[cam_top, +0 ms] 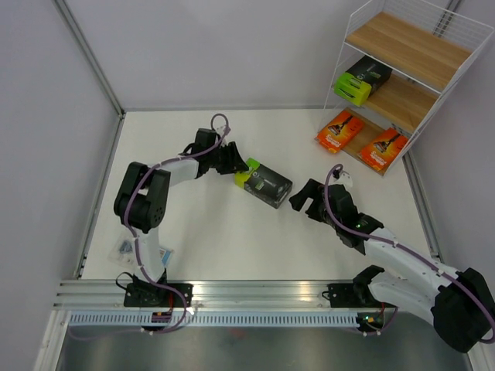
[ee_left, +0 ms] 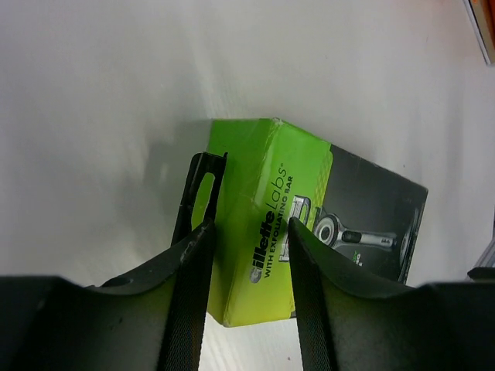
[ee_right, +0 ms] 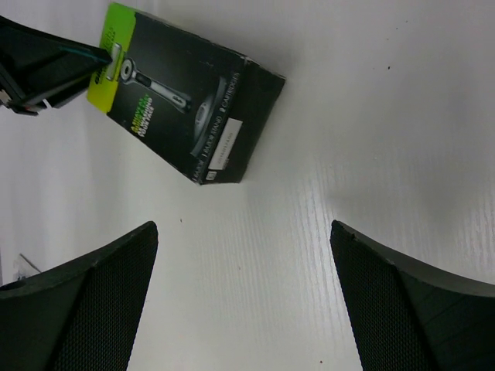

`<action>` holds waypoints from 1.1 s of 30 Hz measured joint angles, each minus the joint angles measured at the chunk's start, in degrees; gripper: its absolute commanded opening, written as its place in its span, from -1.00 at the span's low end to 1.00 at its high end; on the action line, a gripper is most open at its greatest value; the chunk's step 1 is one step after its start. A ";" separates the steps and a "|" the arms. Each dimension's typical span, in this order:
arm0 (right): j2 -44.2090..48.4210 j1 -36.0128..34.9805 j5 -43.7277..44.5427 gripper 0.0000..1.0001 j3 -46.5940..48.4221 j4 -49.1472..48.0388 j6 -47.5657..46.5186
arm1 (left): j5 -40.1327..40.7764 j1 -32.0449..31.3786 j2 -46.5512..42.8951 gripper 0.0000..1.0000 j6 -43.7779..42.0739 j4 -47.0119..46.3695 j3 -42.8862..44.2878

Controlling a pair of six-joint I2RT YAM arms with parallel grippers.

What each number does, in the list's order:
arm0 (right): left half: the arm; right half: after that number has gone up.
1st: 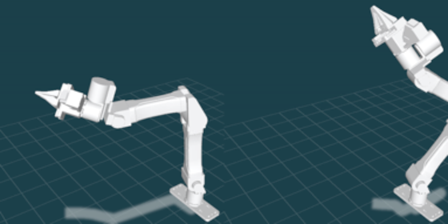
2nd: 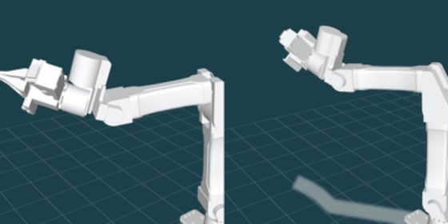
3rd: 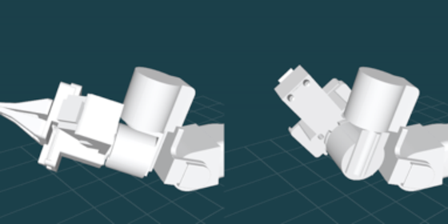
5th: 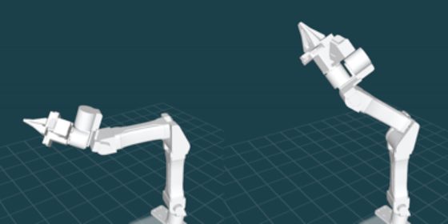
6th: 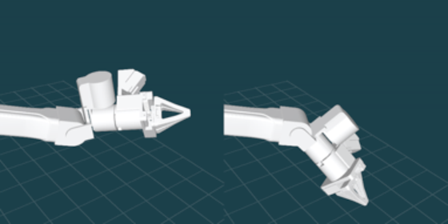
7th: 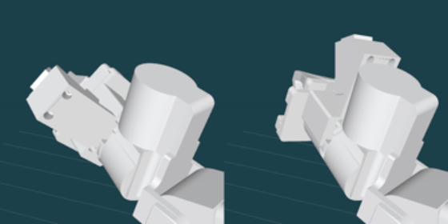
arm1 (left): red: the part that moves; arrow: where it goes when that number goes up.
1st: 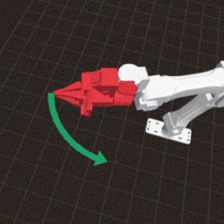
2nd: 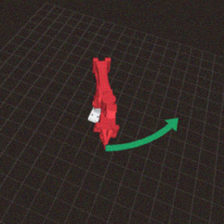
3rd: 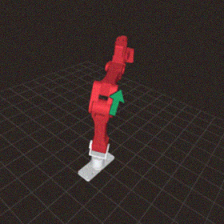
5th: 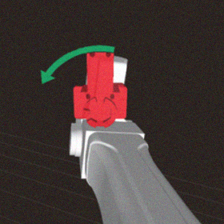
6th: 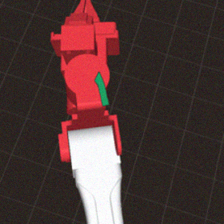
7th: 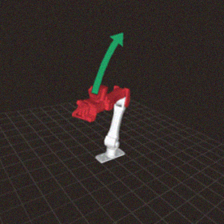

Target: Place and organize the shaving razors onto the shelf

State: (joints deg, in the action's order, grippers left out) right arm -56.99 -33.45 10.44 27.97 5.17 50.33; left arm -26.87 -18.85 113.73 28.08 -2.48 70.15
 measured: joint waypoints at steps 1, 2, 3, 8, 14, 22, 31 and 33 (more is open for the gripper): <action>0.87 0.24 0.00 0.96 0.00 0.28 0.04 | 0.31 -0.92 -0.66 -0.05 0.26 -0.20 -0.81; 1.84 0.37 0.04 0.96 0.00 0.66 0.09 | 0.79 -1.97 -1.25 -0.08 0.66 -0.24 -1.68; 2.89 0.55 0.20 0.96 0.00 1.14 0.17 | 1.46 -3.02 -1.86 -0.09 1.36 -0.48 -2.58; 9.18 0.94 1.09 0.96 -0.87 4.07 1.38 | 9.03 -11.10 -7.30 -0.15 6.91 -0.59 -8.11; 15.17 1.09 1.88 0.96 -3.21 9.42 2.43 | 20.96 -24.37 -11.02 -0.24 20.52 2.01 -11.15; 18.88 1.11 3.56 0.96 -4.02 16.81 2.62 | 32.59 -33.40 -12.85 -0.21 31.80 4.52 -11.52; 20.15 1.22 0.74 0.96 -5.57 15.82 2.93 | 32.20 -30.73 -24.13 -0.18 27.26 1.60 -19.34; 20.15 1.25 -0.28 0.96 -6.62 14.05 3.85 | 30.32 -27.89 -27.67 -0.19 26.27 -2.16 -23.47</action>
State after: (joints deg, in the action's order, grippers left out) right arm -36.84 -32.21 10.15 21.34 19.22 54.17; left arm 3.44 -46.74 86.06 54.35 -4.64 46.68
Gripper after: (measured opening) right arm 0.979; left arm 0.406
